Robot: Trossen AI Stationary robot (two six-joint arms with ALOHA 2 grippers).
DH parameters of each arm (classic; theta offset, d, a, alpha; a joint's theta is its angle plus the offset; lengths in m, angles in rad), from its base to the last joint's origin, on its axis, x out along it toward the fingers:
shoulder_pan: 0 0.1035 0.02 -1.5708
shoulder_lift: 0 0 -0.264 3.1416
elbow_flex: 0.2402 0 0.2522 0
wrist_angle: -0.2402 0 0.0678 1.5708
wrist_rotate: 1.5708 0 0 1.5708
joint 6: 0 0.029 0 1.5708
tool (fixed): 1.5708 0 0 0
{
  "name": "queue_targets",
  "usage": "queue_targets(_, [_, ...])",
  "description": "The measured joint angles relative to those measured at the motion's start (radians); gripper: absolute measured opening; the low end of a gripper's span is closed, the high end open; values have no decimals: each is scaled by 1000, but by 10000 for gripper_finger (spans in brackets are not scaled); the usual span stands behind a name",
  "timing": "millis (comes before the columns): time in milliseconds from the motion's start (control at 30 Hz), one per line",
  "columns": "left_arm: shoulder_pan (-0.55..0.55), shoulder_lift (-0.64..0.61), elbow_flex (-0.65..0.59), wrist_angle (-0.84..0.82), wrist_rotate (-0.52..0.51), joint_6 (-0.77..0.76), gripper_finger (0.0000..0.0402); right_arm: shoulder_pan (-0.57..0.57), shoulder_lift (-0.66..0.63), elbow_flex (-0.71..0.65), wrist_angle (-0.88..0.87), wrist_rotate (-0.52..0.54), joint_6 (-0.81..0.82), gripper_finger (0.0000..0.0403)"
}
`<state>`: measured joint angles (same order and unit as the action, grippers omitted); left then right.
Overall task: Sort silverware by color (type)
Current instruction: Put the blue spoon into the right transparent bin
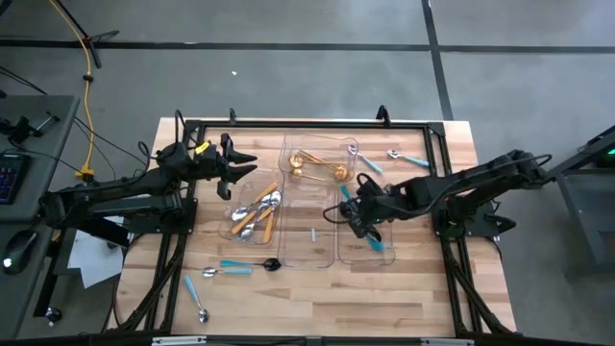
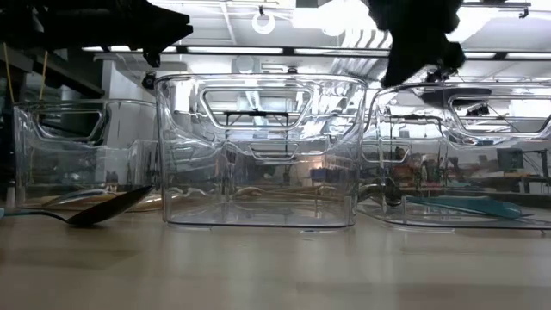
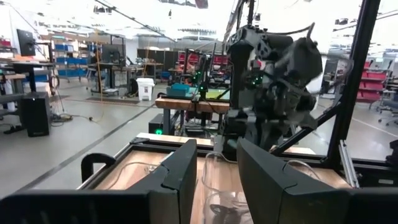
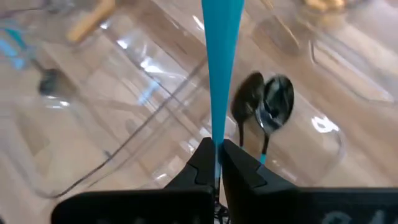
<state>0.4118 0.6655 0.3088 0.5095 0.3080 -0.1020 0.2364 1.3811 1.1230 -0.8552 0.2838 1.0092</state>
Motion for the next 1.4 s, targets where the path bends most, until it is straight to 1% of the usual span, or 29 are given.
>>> queue_targets(167, [0, 0, 0, -2, 0, -1, 104, -10, 49, -14, -17, -37, 64, 0])
queue_targets(367, [0, 0, 0, -3, 0, 0, 104, -42, 127, -14, -37, -137, 91, 0])
queue_targets(533, [0, 0, 0, -5, -1, 0, 104, -68, 188, -14, -54, -189, 81, 0])
queue_targets(700, [0, 0, 0, -5, -1, 0, 104, -93, 219, -14, -54, -196, 62, 0])
queue_targets(833, [0, -1, 0, -5, -1, 0, 104, -111, 242, -14, -63, -234, 55, 0])
queue_targets(1033, [0, -1, 0, -9, -1, 0, 104, -126, 269, -14, -61, -236, 21, 1])
queue_targets(1400, [0, -1, 0, -10, -1, 0, 104, -126, 269, -14, -61, -231, 21, 1])
